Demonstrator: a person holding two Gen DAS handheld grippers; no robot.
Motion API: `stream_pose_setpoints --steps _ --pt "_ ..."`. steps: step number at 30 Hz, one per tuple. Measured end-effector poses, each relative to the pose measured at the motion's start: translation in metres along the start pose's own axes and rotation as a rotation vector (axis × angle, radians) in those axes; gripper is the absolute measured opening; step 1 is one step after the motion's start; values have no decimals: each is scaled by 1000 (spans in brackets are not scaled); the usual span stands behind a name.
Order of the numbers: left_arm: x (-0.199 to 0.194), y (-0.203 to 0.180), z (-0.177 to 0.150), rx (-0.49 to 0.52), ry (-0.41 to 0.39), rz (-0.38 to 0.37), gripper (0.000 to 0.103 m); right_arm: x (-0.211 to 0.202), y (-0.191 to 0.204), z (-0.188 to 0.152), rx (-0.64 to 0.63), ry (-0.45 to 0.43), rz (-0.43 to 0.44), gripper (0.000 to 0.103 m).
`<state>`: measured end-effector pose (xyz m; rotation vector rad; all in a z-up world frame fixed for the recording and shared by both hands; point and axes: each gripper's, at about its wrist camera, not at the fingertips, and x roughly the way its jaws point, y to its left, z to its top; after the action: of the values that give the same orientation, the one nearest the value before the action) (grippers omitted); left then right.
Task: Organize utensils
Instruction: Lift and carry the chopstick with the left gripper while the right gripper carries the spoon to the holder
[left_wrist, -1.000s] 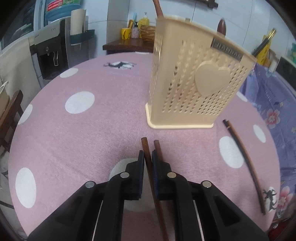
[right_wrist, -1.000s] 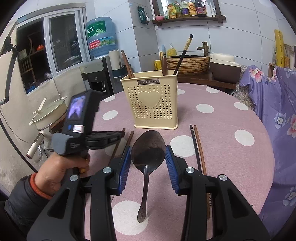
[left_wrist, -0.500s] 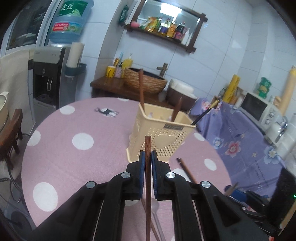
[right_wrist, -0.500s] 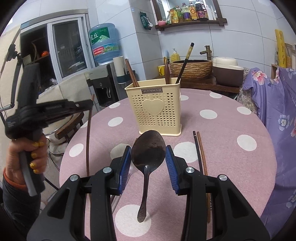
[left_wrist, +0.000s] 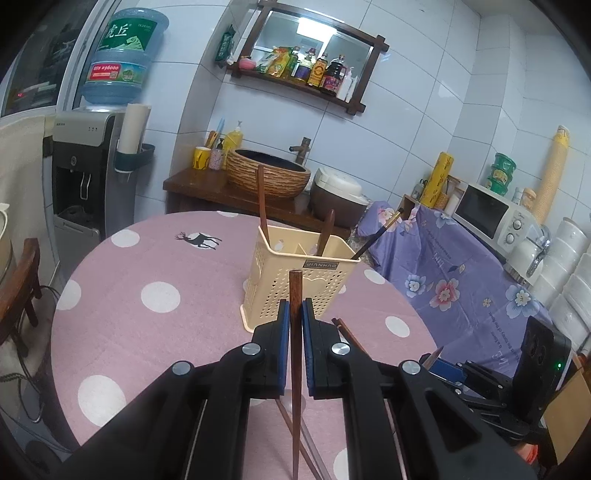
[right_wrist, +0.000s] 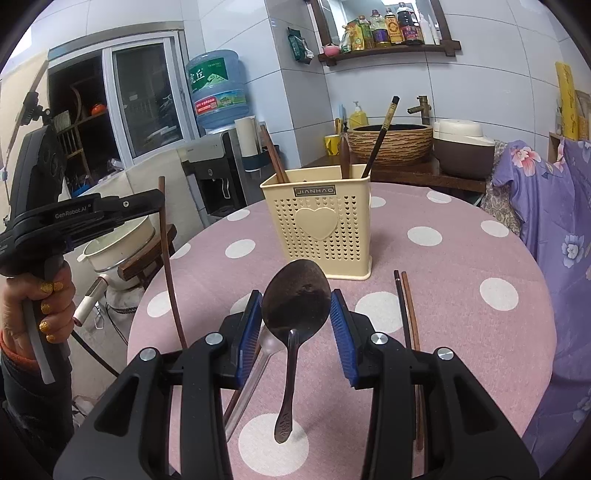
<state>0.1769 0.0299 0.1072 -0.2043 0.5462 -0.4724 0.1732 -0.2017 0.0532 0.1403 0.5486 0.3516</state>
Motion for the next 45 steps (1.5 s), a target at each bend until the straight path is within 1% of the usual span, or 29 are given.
stream_pose_setpoints --steps 5,10,13,17,18,19,21,24,26,29,33,35,39,41,45 --pt "-6 -2 10 14 -19 -8 8 -1 -1 14 -6 -16 11 38" --pt "-9 -9 31 44 -54 -3 8 2 2 41 -29 -58 5 38" --pt "-10 -17 51 66 -86 2 8 6 5 66 -48 -89 -13 38" --pt "-8 -30 88 84 -135 3 8 13 5 109 -49 -145 -41 38" --pt "-7 -34 99 88 -152 13 8 15 6 123 -55 -170 -61 38" --pt "-6 -36 107 91 -168 25 8 20 8 144 -60 -204 -87 38" --pt "-1 -41 129 88 -206 56 8 28 9 164 -62 -232 -124 38" --pt "12 -43 153 59 -238 80 8 44 11 186 -60 -252 -163 38" --pt "21 -44 163 48 -257 103 8 56 10 197 -47 -269 -189 38" --pt "32 -46 170 42 -282 135 8 72 8 206 -29 -283 -218 38" --pt "40 -46 170 35 -310 159 8 88 5 207 -52 -311 -261 38" --pt "41 -44 172 22 -317 148 8 98 3 205 -56 -296 -269 38" --pt "42 -42 176 26 -333 161 8 115 -3 193 -42 -261 -279 38" --pt "42 -40 179 14 -330 147 8 118 -6 189 -33 -250 -276 38" --pt "47 -43 173 50 -320 161 8 124 -4 181 -45 -235 -274 38"
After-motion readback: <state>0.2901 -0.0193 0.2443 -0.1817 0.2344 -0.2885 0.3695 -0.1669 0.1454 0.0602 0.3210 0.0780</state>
